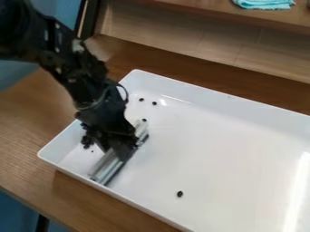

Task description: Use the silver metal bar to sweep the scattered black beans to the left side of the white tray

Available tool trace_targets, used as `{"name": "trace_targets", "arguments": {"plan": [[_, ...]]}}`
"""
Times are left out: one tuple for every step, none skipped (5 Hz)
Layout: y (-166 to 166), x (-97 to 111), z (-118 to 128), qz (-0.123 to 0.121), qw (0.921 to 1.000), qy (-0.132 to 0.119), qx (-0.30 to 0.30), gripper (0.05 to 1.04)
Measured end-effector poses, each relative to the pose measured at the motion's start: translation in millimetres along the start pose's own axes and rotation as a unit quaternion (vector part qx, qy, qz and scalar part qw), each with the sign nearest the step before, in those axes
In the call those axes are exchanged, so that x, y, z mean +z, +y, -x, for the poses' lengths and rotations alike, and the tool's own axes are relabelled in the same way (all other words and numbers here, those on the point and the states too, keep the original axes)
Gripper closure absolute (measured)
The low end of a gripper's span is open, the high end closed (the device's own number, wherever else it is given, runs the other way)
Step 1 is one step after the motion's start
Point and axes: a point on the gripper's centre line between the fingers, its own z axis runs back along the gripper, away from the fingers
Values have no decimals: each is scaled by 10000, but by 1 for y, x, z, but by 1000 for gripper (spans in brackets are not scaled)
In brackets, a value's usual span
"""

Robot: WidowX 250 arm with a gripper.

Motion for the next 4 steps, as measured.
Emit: {"name": "trace_targets", "arguments": {"plan": [[14,2,3,-8,10000,22,-57,714],[26,6,3,-40,10000,27,-45,714],[36,10,3,-99,9999,30,12,714],[36,12,0,-62,10000,16,-47,714]]}}
